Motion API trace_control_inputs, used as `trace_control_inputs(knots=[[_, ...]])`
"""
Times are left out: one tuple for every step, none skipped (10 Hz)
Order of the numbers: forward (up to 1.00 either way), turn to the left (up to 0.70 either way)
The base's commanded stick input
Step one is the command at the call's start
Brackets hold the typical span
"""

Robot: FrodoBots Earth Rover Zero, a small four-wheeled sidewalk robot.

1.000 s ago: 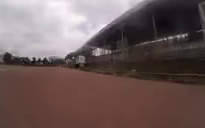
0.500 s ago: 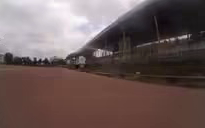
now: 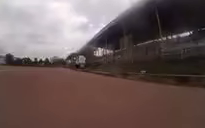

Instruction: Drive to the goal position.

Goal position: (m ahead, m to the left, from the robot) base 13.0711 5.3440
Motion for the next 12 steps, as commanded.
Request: trace_control_inputs(knots=[[1.0, 0.0], [1.0, 0.0], [1.0, 0.0], [1.0, 0.0], [1.0, 0.0], [1.0, 0.0], [1.0, 0.0], [1.0, 0.0], [1.0, 0.0], [1.0, 0.0], [1.0, 0.0], [1.0, 0.0]])
